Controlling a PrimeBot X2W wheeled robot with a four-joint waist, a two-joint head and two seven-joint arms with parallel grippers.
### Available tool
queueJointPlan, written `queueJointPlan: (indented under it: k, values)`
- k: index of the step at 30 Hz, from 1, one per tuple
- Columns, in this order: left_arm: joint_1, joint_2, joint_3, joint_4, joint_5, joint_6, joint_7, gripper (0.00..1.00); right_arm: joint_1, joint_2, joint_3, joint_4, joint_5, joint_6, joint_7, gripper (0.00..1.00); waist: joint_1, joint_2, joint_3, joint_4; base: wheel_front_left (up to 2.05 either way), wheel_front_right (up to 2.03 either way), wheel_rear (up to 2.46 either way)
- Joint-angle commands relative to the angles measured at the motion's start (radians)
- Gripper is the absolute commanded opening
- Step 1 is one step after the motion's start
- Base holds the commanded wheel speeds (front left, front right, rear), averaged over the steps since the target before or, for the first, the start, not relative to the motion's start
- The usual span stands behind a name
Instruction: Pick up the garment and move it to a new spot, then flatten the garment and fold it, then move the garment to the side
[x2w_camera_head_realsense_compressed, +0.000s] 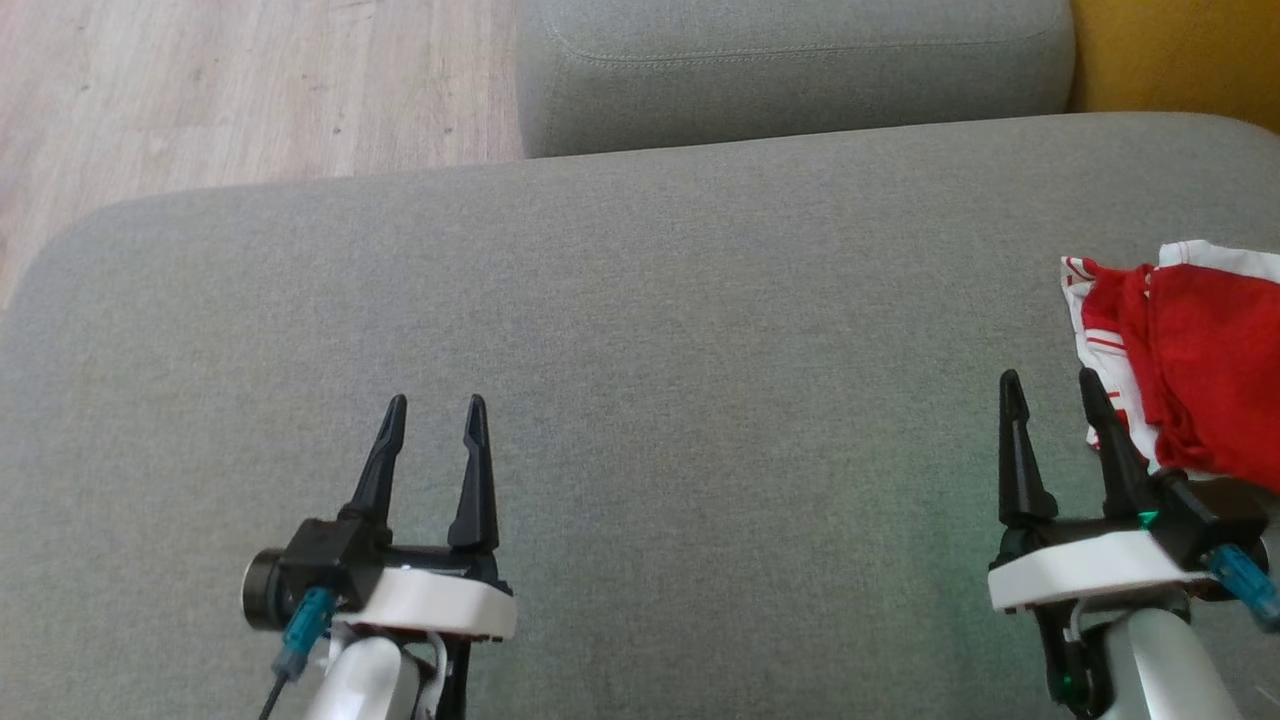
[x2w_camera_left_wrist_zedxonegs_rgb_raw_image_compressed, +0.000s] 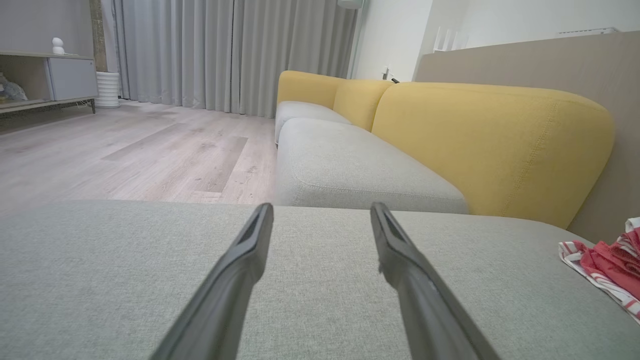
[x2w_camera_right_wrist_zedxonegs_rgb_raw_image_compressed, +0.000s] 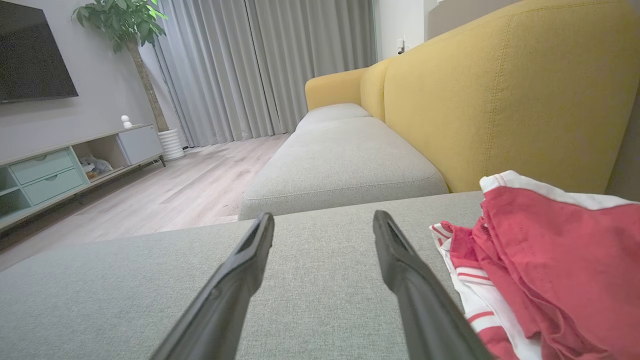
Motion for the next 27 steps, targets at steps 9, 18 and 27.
queueJointPlan:
  k: [9, 18, 27]
  values:
    - [-0.014, 0.004, 0.057, -0.032, -0.042, -0.005, -0.008, 1.0, -0.021, -0.003, 0.036, -0.043, 0.007, -0.001, -0.011, 1.0, 0.0, -0.0001, -0.001, -0.004, 0.0, 0.0, 0.0]
    - [0.002, 0.0, 0.037, 0.037, -0.111, 0.01, 0.0, 0.0, 0.0, 0.001, 0.017, -0.008, 0.007, 0.0, 0.0, 0.0, 0.0001, -0.0001, 0.008, -0.009, 0.0, 0.0, 0.0]
    - [0.012, 0.001, 0.051, 0.069, -0.177, 0.0, 0.025, 0.0, 0.005, 0.0, 0.013, 0.028, 0.087, 0.0, 0.019, 0.0, 0.0002, -0.0001, 0.005, -0.009, 0.0, 0.0, 0.0]
